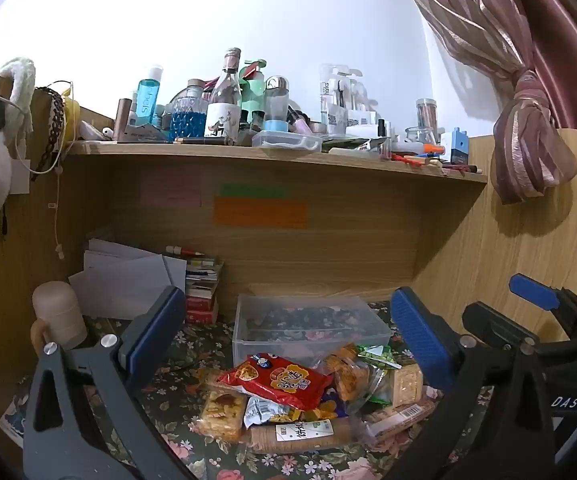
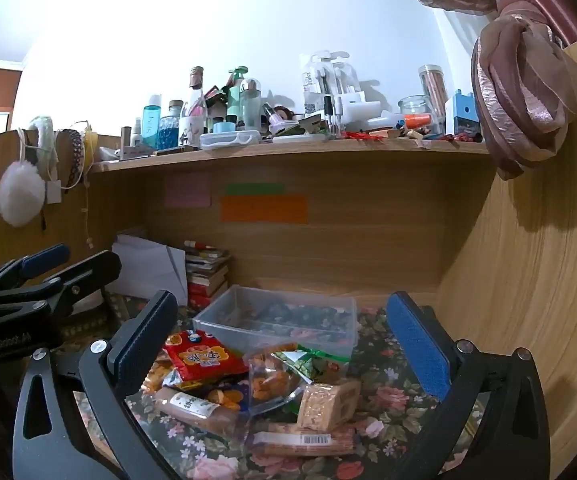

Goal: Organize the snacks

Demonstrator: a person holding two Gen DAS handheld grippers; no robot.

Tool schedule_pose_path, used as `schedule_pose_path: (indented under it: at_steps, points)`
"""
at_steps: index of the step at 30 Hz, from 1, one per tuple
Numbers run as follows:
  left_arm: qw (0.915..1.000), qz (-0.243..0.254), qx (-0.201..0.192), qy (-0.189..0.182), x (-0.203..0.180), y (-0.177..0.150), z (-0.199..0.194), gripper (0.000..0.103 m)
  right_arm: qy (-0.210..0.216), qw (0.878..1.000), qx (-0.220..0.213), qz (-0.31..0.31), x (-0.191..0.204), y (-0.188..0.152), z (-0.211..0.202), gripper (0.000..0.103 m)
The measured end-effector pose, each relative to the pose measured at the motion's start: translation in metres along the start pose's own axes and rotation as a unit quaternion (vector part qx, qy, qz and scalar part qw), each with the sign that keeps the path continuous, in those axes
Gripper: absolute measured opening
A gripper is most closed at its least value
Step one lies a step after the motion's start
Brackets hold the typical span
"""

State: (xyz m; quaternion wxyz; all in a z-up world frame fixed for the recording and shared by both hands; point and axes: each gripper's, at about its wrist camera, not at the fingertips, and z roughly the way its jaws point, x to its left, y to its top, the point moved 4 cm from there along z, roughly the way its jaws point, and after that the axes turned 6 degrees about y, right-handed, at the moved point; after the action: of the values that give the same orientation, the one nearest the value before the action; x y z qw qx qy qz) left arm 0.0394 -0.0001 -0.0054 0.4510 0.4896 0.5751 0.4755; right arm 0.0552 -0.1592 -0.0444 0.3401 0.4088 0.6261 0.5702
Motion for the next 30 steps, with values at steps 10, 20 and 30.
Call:
schedule_pose_path:
  at_steps: [10,20,30]
  points:
    - [1.0,-0.002,0.004,0.0,-0.0015,-0.0018,0.004,0.103,0.001,1.0,0.0,0.0,-0.0008,0.0002,0.0005,0.103]
    - [1.0,-0.002,0.007,-0.001,0.0,-0.0035,0.0042,0.103,0.001,1.0,0.001,0.003,-0.0015,-0.0006,0.0008,0.103]
    - [1.0,0.006,0.007,-0.001,-0.0052,-0.0076,0.0082,0.103,0.002,1.0,0.002,0.005,-0.0033,-0.0007,0.0025,0.103]
